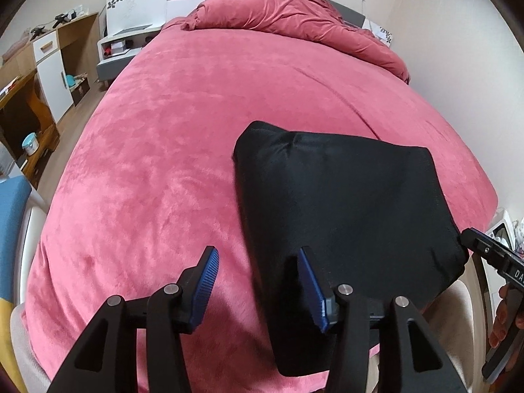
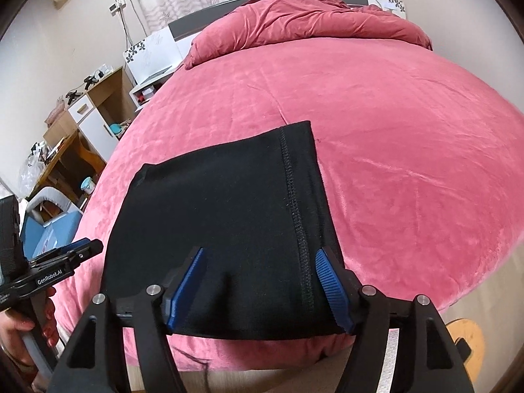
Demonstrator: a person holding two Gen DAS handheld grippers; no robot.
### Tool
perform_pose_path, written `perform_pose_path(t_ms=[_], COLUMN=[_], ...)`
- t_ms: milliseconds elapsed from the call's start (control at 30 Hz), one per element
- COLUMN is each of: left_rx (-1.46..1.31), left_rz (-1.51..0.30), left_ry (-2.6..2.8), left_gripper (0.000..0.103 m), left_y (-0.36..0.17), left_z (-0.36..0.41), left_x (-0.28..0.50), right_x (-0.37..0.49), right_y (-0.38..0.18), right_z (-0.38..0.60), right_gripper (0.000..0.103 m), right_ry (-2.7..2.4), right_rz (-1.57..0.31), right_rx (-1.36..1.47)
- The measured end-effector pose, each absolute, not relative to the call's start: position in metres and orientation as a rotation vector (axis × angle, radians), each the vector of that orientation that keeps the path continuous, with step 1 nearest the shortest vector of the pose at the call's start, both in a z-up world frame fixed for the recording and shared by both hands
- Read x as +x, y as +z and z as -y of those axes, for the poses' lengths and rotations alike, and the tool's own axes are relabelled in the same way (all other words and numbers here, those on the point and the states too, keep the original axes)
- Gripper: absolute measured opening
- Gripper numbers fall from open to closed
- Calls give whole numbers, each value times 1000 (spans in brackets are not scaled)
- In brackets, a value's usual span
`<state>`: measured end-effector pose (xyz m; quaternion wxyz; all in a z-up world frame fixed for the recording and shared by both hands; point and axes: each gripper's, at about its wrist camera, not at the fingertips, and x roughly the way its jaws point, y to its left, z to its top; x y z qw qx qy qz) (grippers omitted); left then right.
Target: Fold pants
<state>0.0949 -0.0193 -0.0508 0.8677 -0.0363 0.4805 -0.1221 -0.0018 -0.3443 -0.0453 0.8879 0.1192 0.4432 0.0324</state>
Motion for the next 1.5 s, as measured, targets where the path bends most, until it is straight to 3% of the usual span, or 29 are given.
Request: perform_pose_path(t_ms=[467,600,667,1000,1333,1500], left_rx=[-156,-165,-181,-304,-448,-524], left_rz=[-1098,-1118,-1126,-1207,-1266,-1281], left_ry=[-314,-364,-381,-544,-635,-646], left_gripper=[51,52,53,60,75,76], left_y=[-63,-64,-65,-84,-113,-122], left_z=[15,16,14,8,-1,0], left_x=[107,114,118,150,168,166], right_x=[15,23,27,54,77,81], right_y=[-54,-58,-61,-91,-147,-149], right_z=[361,375,382,415,443,438], right_gripper=[75,85,85,85,88,90], right_ry=[54,64,67,157,300,342], right_rz=[-980,-996,-1010,-1083,-1107,-1107], right_rx=[195,233,258,433,790,770])
